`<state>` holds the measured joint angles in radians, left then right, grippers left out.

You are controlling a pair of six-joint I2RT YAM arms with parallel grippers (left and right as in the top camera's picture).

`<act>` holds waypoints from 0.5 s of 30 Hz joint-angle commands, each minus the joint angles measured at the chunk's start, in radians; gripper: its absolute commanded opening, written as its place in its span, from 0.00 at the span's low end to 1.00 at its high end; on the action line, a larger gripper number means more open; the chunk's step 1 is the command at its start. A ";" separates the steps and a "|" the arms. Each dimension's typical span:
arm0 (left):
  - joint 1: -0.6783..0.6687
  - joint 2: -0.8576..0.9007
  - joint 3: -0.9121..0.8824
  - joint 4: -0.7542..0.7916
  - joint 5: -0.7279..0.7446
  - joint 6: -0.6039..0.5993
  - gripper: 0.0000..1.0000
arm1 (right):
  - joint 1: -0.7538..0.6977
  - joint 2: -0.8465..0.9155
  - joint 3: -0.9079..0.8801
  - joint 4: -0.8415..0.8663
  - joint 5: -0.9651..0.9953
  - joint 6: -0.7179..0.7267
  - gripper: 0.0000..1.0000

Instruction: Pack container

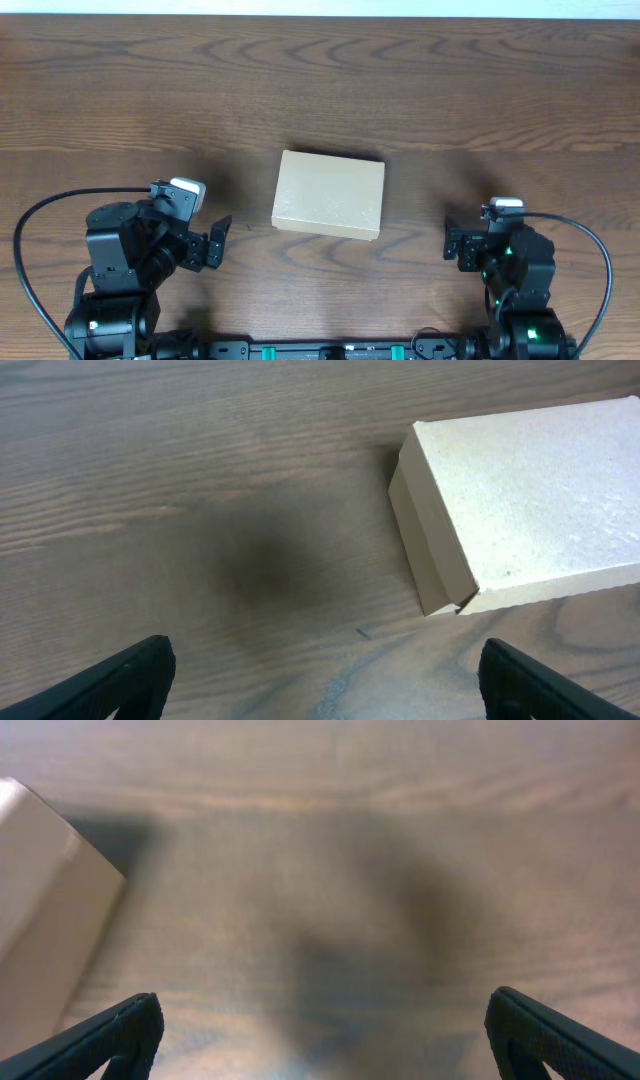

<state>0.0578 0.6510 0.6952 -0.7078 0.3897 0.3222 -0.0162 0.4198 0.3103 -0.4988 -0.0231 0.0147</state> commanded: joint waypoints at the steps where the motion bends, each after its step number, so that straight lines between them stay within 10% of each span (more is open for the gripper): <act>1: 0.003 -0.002 0.000 -0.002 0.011 0.018 0.95 | 0.057 -0.107 -0.003 0.018 0.057 -0.001 0.99; 15: 0.003 -0.002 0.000 -0.002 0.011 0.018 0.95 | 0.154 -0.248 -0.219 0.380 0.071 -0.079 0.99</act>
<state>0.0578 0.6510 0.6952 -0.7094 0.3901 0.3222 0.1280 0.1921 0.1421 -0.1539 0.0341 -0.0448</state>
